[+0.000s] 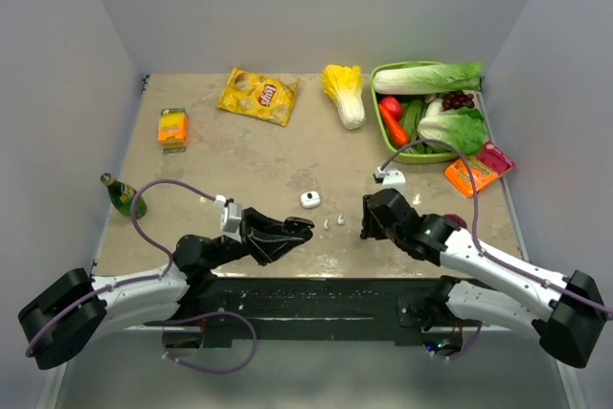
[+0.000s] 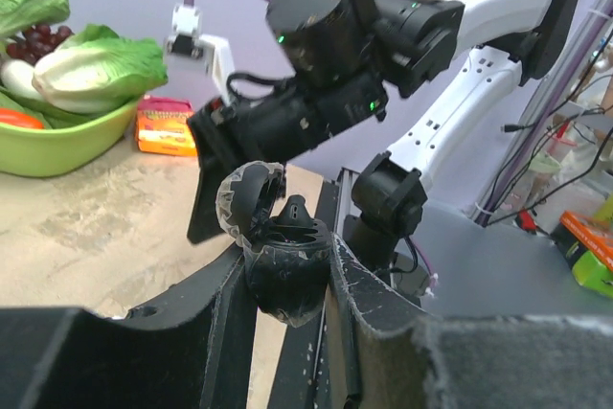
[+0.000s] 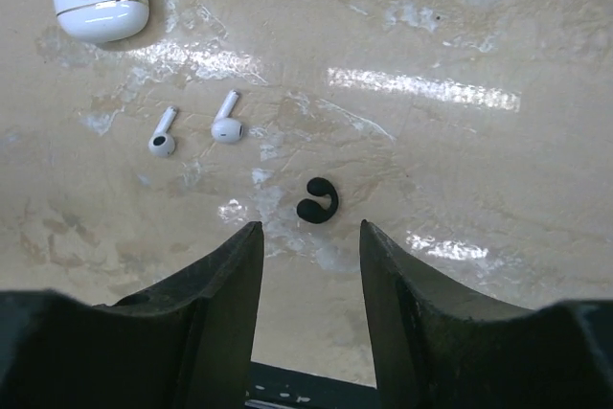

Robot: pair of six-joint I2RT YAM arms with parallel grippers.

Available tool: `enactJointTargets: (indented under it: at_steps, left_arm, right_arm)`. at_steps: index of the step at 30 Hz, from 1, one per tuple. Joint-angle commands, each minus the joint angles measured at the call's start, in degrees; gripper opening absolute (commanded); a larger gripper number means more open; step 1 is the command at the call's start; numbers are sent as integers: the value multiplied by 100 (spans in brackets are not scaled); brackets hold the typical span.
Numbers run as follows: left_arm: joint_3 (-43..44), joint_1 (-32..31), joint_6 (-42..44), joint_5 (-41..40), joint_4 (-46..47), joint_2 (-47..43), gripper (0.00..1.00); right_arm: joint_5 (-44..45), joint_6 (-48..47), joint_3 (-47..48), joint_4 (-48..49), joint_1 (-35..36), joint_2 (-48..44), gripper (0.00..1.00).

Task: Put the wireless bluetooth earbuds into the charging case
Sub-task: Pick up the earbud from the center of the board.

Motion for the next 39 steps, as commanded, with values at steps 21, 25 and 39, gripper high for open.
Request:
enactJointTargets:
  at_steps: [21,25,39]
  left_arm:
    - [-1015,-28,104,-244,1103,-44,0]
    - [-1006,-28,95,-217,1112,-26,0]
    - [-1015,-37,95,-217,1068,-8,0]
  right_arm:
    - [-478,1457,-852,1642,-566,1449,25]
    - [-513,1351,-826,1783,-593,1607,24]
    - [-654,1193,-835,1898,-601,1581,8]
